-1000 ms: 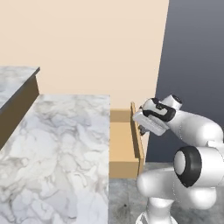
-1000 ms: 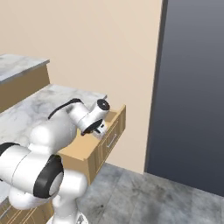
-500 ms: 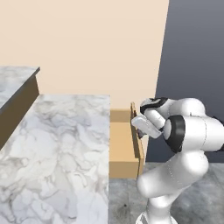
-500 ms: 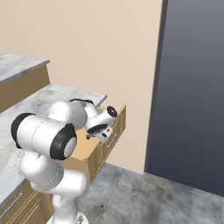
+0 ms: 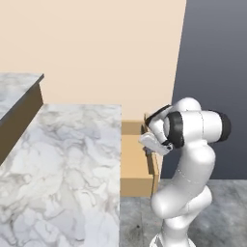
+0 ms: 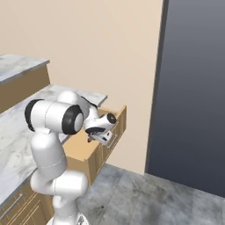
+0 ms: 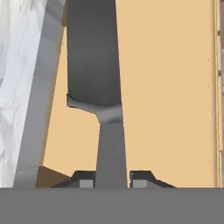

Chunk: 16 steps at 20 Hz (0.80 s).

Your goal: Pick up the metallic utensils from the counter and place them in the open drawer. Make sure not to pick up any wooden utensils.

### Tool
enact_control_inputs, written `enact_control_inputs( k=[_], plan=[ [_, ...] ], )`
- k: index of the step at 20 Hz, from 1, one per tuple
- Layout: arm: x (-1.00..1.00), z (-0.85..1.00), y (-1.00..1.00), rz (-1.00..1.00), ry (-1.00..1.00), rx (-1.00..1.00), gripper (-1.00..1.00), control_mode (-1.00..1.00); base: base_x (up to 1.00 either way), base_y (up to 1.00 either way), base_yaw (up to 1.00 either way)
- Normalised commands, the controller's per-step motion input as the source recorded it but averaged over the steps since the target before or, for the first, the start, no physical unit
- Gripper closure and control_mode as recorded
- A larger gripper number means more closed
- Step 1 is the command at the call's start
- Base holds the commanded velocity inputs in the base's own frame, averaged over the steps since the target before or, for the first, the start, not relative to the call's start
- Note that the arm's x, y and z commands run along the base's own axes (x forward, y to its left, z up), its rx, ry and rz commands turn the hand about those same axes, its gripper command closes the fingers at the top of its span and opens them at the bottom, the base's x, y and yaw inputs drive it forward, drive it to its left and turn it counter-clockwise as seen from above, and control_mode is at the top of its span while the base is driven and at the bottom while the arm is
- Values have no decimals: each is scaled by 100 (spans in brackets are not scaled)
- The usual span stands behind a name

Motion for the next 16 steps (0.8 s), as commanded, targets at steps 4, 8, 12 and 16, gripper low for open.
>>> enact_control_inputs(
  k=[4, 8, 12, 16],
  plan=[
    [54, -28, 14, 0, 0, 4, 100, -100, 0, 0, 0],
    [56, -43, 0, 1, 0, 1, 100, -100, 0, 0, 0],
    [52, -51, 0, 2, 1, 0, 100, -100, 0, 0, 0],
    [11, -54, -23, 4, 3, -1, 100, -100, 0, 0, 0]
  ],
)
